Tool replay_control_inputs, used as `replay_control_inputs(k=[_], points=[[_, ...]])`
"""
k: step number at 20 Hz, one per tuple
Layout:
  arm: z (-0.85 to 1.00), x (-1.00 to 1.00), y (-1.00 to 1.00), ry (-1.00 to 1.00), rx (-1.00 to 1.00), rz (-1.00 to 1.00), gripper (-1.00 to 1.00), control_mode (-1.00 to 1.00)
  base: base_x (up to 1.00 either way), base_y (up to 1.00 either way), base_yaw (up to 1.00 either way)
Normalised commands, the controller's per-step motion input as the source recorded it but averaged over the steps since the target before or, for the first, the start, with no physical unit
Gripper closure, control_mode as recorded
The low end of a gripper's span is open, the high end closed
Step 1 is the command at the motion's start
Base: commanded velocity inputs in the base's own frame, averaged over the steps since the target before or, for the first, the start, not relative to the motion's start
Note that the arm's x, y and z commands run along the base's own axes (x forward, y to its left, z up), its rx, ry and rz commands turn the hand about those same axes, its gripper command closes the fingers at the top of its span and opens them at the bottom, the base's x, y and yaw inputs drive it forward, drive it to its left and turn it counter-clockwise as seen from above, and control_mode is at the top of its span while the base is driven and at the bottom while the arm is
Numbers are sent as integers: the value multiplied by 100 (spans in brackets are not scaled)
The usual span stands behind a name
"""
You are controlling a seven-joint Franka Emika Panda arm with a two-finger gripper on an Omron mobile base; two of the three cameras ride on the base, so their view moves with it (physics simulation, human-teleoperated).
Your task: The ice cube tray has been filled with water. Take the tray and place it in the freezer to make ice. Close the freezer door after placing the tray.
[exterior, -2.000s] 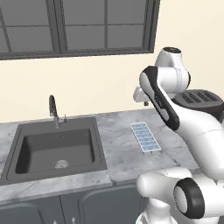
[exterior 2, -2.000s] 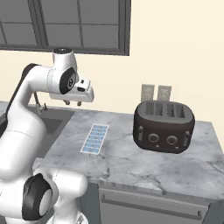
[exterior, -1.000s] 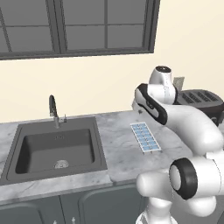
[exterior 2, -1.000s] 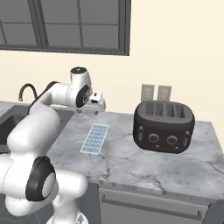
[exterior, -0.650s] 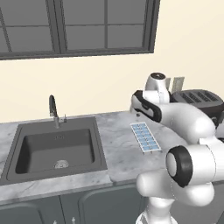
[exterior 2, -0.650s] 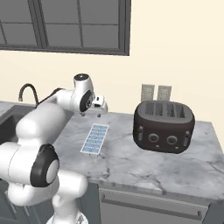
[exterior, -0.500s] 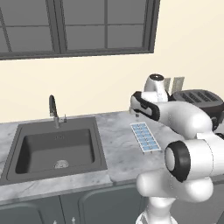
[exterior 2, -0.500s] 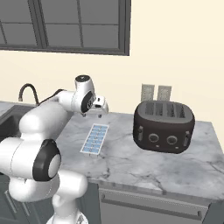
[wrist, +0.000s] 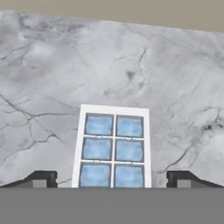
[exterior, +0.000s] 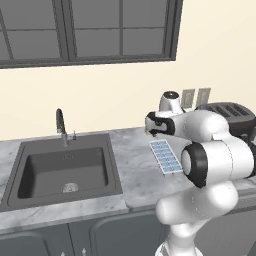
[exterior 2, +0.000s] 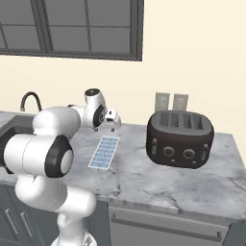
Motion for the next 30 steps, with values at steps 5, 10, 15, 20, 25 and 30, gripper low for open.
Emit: replay_control_inputs(k=[5,10,15,20,25,30], points=[[-30,41,-5,0,0,0,-100,-100,0,0,0],[-19,46,-9,0,0,0,-100,-100,0,0,0],[-23,39,-8,2,0,0,-100,-100,0,0,0],[-25,36,-2,2,0,0,-100,-100,0,0,0],[-30,30,0,0,0,0,-100,-100,0,0,0],[-36,12,0,0,0,0,-100,-100,0,0,0]])
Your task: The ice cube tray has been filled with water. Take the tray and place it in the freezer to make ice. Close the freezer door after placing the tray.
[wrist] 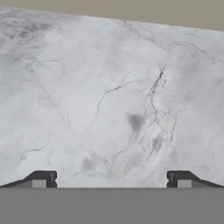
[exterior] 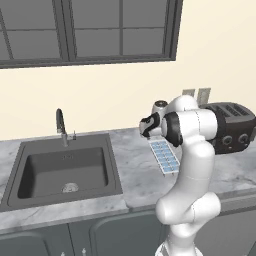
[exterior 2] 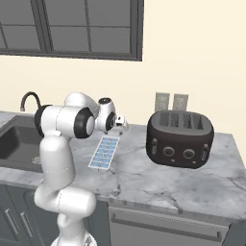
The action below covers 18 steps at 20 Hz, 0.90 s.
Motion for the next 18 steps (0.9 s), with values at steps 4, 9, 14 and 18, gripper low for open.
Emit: replay_control_inputs(k=[4,9,14,18], points=[[-44,1,-1,0,0,0,-100,-100,0,0,0],[-38,-7,-5,0,0,0,-100,-100,0,0,0],[-27,-38,-2,0,1,0,-100,-100,0,0,0],[-22,-35,0,0,0,5,-100,-100,0,0,0]])
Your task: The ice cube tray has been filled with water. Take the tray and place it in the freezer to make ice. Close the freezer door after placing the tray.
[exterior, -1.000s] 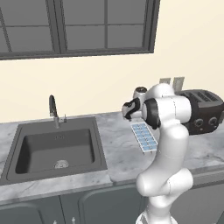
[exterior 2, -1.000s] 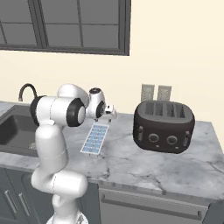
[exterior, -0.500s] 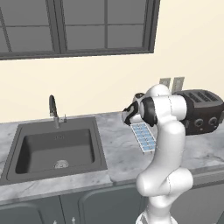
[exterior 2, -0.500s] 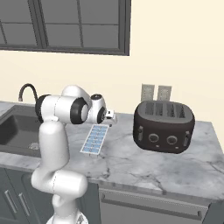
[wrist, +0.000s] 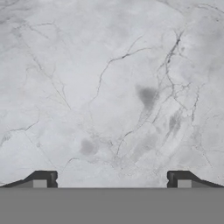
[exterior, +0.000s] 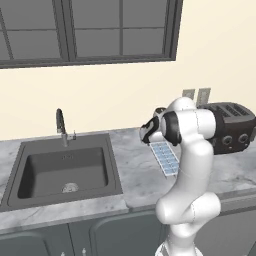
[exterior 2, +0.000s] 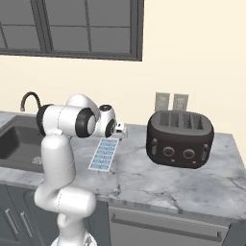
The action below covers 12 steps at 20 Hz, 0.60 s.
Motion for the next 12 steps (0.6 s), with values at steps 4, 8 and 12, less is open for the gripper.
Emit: replay_control_inputs(k=[4,8,12], points=[[-21,-39,-2,0,0,13,-100,-100,0,0,0],[-21,-48,-9,0,0,16,-100,-100,0,0,0],[-20,-55,-16,0,0,15,-100,-100,0,0,0]])
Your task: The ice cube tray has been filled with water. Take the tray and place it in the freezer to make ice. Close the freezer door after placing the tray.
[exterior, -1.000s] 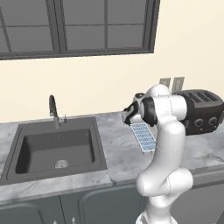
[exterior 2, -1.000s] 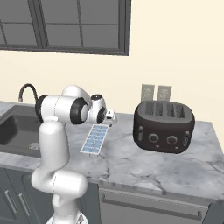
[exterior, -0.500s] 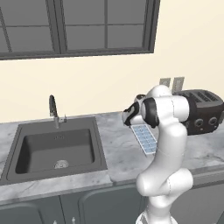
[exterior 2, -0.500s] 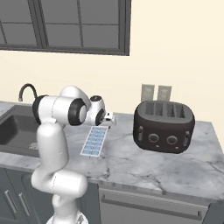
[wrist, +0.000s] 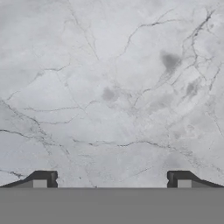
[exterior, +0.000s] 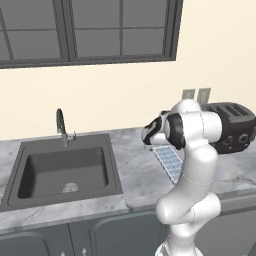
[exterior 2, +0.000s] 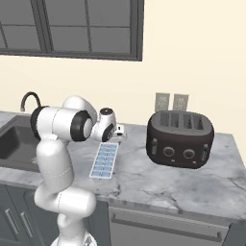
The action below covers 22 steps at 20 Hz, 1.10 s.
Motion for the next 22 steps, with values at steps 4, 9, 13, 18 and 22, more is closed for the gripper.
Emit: replay_control_inputs(k=[4,9,13,18,22], points=[[-15,-67,-17,-1,0,9,-100,-100,0,0,0],[-15,-73,-17,-2,0,6,-100,-100,0,0,0],[-15,-65,-10,0,0,7,-100,-100,0,0,0],[-11,-61,-10,0,0,7,-100,-100,0,0,0],[-5,-58,-11,-6,0,2,-100,-100,0,0,0]])
